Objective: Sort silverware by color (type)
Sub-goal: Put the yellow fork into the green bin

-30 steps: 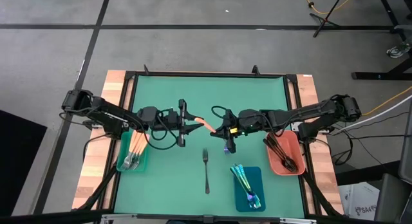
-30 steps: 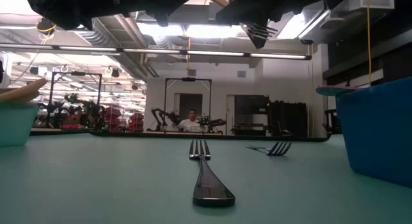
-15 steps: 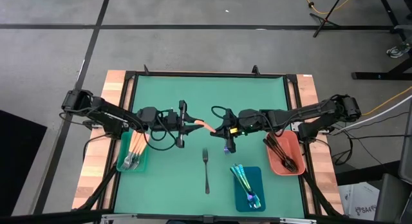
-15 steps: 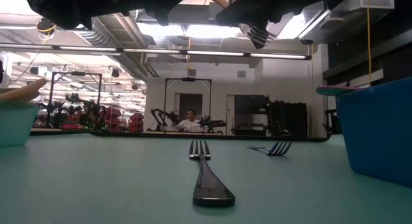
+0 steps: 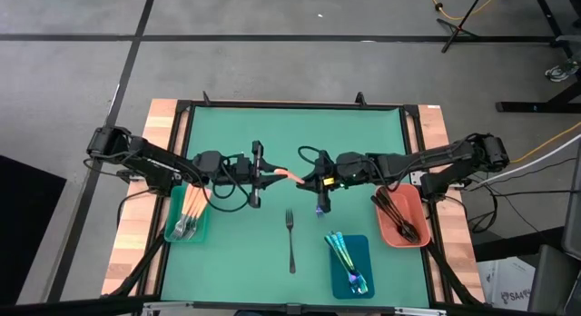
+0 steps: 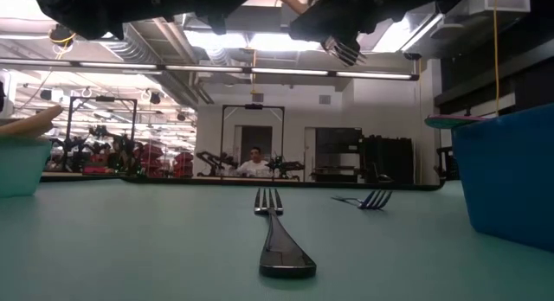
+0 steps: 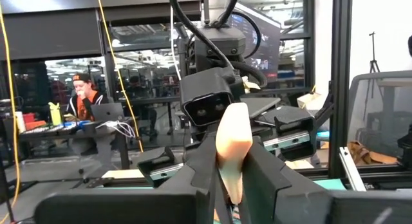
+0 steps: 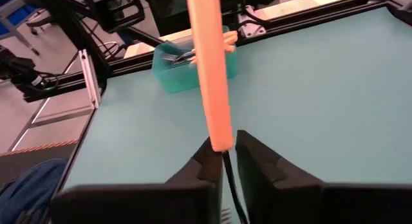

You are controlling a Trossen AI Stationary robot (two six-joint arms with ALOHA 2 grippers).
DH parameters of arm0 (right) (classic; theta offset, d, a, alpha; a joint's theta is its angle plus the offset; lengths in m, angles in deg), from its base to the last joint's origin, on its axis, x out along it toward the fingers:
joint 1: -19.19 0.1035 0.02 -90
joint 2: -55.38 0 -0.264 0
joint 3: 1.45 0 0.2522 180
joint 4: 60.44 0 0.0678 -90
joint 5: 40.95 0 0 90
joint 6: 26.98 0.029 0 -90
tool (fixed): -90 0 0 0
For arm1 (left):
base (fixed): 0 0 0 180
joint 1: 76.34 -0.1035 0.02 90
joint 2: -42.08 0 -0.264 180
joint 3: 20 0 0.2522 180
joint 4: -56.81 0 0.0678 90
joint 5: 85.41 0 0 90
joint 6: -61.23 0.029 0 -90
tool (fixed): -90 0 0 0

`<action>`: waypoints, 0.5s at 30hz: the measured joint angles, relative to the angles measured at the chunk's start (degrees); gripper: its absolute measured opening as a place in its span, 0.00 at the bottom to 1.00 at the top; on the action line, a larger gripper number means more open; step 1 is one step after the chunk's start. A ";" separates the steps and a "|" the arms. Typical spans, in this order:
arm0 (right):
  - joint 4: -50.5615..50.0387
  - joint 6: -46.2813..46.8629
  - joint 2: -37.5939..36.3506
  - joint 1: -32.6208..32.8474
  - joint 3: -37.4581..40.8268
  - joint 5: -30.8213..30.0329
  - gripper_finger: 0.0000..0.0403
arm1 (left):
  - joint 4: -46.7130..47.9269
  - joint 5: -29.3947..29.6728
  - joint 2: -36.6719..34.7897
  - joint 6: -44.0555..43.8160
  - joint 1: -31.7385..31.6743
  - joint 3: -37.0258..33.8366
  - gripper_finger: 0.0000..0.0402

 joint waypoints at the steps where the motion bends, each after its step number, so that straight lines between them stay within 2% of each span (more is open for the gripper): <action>1: 0.02 0.02 0.00 -0.01 0.00 -0.03 0.12 | 0.00 0.14 0.00 0.03 0.00 0.00 0.11; 8: 0.24 -0.06 -0.31 0.03 -0.07 0.44 0.28 | 0.60 0.46 -0.04 -2.31 -0.09 0.00 0.11; 15: -5.05 -1.96 -4.58 0.05 -0.07 1.00 0.29 | 12.29 0.33 -4.75 -10.75 -0.11 0.00 0.11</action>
